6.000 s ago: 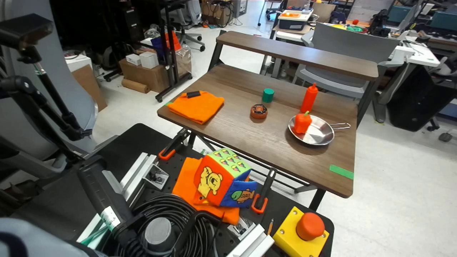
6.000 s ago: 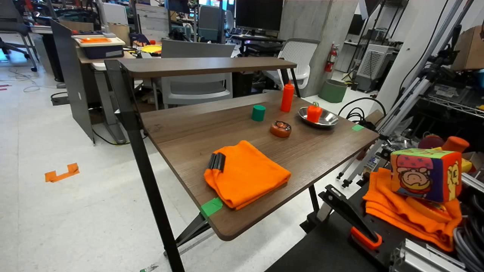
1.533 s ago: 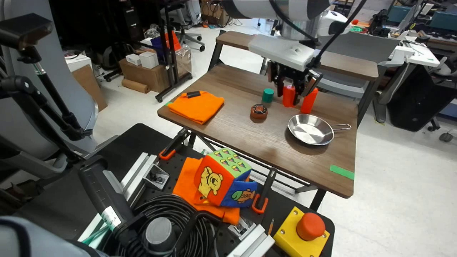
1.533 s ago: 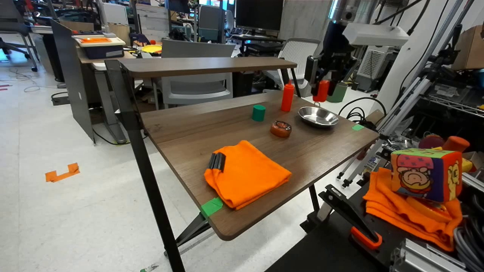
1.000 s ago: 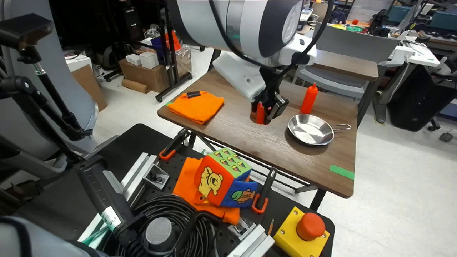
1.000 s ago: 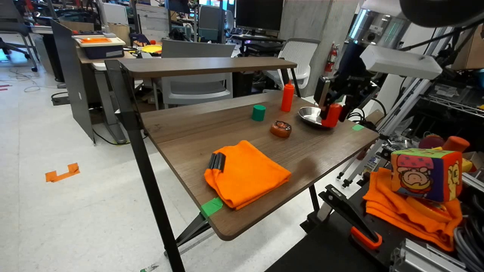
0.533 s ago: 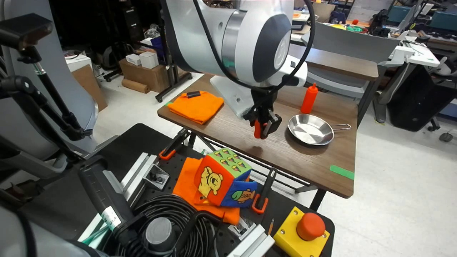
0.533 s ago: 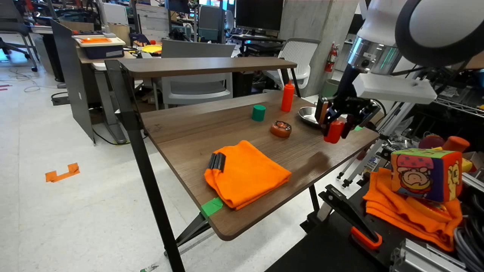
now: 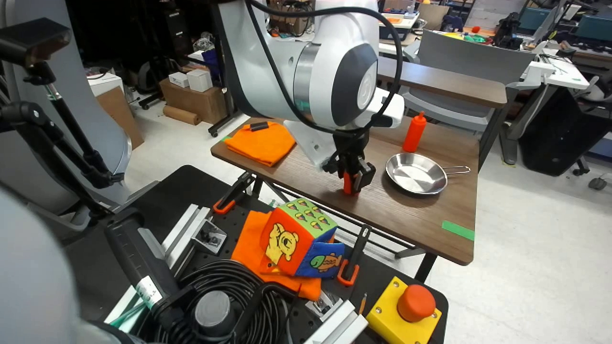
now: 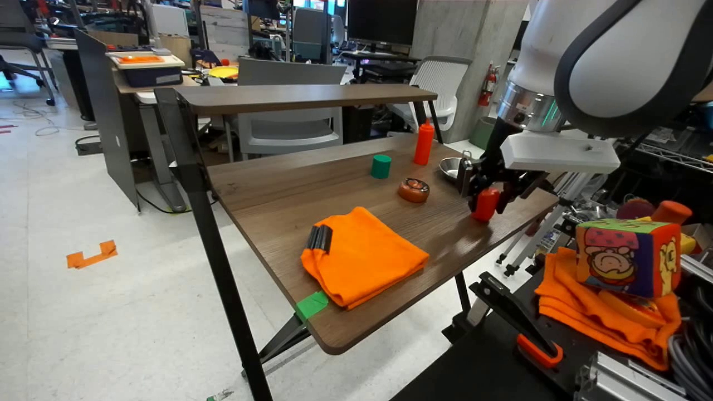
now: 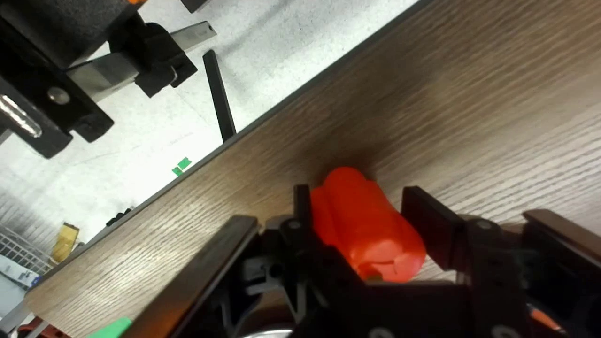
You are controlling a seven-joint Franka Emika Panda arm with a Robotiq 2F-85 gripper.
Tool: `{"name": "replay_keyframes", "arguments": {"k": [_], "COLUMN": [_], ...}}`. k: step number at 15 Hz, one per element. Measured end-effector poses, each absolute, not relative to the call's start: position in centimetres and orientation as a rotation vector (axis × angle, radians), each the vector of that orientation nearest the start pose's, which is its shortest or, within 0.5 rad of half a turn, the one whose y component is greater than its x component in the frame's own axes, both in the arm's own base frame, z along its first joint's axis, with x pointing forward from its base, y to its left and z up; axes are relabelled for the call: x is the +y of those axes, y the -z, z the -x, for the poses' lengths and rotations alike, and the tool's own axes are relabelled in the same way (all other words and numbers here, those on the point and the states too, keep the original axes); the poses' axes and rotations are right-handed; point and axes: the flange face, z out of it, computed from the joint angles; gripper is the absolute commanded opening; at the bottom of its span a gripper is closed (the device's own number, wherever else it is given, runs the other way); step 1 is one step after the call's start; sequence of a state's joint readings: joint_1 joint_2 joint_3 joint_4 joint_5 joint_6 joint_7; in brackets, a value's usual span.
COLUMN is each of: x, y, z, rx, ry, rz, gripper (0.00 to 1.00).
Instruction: Remove the orange object from the frying pan and put it on the table
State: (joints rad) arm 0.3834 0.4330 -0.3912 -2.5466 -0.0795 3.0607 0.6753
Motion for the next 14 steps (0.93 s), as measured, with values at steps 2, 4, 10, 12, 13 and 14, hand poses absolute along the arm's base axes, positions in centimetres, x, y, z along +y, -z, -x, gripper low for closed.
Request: {"name": "replay_keyframes", "arguments": {"k": [2,4,10,12,13,14], "x": [-1.3,-1.1,-0.5,-1.0,-1.3,-1.5], "y": [-13.2,-12.9,-16.8,-18.6,-19.5,-19.8], "z": [-45.4,-45.2,-42.7,-41.2,-41.0,-41.0], "rx": [0.924,0.937,0.921,0.89,0.887,0.889], "ry": [0.257,0.248,0.203,0.061,0.055,0.066], "rz": [3.132,3.135,3.073,3.064,3.053,3.05], "gripper": [0.92,1.0,1.0,1.0,1.0,1.0]}}
